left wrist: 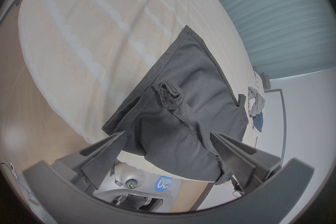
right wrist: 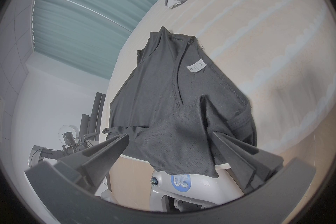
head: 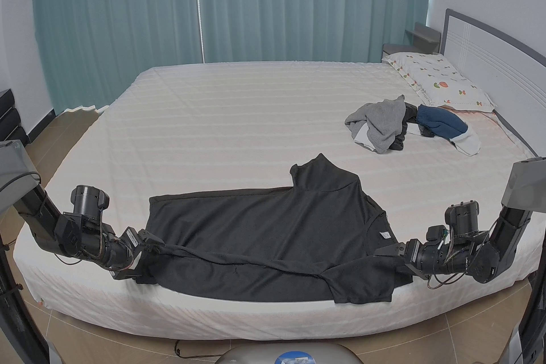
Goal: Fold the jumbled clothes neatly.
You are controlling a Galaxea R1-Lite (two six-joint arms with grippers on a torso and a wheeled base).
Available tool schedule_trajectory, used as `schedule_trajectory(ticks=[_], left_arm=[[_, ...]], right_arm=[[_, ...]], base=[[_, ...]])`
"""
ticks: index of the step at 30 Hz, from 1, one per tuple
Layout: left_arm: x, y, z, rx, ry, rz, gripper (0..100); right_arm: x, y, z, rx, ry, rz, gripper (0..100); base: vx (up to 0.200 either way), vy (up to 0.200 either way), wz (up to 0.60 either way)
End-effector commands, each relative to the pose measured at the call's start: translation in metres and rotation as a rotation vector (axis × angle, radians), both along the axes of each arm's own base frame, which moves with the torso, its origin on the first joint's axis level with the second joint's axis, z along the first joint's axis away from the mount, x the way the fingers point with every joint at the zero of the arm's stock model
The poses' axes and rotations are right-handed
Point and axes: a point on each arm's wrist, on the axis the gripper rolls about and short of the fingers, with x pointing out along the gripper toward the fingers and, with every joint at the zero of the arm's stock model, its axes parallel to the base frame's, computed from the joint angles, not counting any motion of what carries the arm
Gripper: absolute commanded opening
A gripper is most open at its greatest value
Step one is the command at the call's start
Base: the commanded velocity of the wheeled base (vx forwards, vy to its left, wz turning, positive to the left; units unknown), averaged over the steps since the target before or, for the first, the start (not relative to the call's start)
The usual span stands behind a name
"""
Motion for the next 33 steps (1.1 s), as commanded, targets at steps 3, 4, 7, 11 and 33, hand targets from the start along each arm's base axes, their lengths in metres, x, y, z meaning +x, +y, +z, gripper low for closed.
schedule_trajectory(ticks=[3,4,7,11,33], left_arm=[[0.0,0.0,0.0,0.0,-0.001,0.001,100],[0.0,0.0,0.0,0.0,-0.001,0.001,100],[0.0,0.0,0.0,0.0,-0.001,0.001,100],[0.0,0.0,0.0,0.0,0.001,0.001,100],[0.001,0.001,0.001,-0.001,-0.004,0.007,100]], right_arm=[[0.005,-0.002,-0.005,0.001,0.006,-0.009,100],[0.007,-0.001,-0.006,0.003,0.005,-0.007,100],[0.012,0.0,-0.006,0.012,-0.003,-0.012,100],[0.018,0.0,-0.01,0.01,-0.002,-0.017,0],[0.028,-0.029,-0.006,0.019,-0.021,-0.13,0]], base=[[0.0,0.0,0.0],[0.0,0.0,0.0],[0.0,0.0,0.0],[0.0,0.0,0.0],[0.0,0.0,0.0]])
